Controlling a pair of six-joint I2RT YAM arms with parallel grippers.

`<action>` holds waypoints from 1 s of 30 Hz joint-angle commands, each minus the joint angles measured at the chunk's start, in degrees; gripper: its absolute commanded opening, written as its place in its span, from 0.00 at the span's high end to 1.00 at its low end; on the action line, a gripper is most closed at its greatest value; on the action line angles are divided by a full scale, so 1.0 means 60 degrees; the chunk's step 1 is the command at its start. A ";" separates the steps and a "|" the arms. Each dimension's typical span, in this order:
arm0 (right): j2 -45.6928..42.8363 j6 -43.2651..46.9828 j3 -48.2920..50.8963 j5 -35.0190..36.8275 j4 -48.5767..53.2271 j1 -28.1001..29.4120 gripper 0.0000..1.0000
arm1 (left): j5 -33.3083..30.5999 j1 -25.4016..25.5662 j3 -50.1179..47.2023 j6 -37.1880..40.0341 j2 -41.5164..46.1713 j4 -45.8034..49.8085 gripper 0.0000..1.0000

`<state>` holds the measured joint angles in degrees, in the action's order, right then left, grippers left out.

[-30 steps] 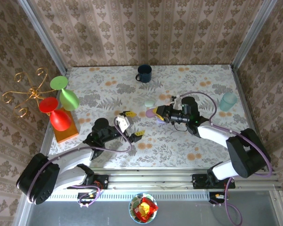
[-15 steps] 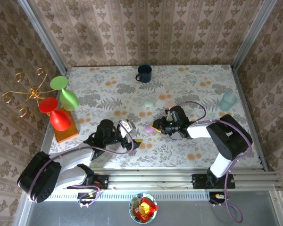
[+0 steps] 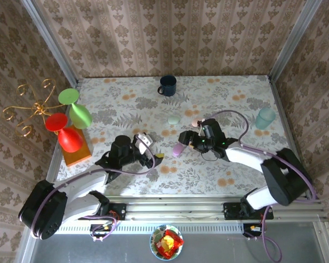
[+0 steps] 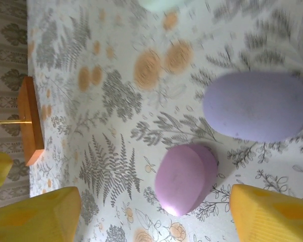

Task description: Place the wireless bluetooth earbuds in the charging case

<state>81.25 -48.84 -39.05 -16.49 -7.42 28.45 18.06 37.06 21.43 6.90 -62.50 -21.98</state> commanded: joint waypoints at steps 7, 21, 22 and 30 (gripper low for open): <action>-0.1959 0.3985 -0.1118 0.3801 0.2732 -0.0065 0.03 | -0.3198 -0.0431 0.1208 0.0424 -0.0071 0.0825 0.00; -0.2602 0.7494 0.0816 0.6278 -0.0659 -0.1803 0.00 | -0.5180 -0.1745 0.0116 0.1458 0.1554 0.1147 0.00; -0.2515 0.7548 0.0968 0.6178 -0.0932 -0.1985 0.00 | -0.5187 -0.1892 0.0015 0.1475 0.1500 0.1058 0.00; -0.1321 0.7803 0.1562 0.5776 -0.2641 -0.2751 0.00 | -0.3942 -0.3275 -0.0594 0.0846 0.0451 -0.0555 0.00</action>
<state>71.42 -4.14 -31.20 17.82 -14.98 12.78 -8.75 19.33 18.87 13.28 -58.15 -19.44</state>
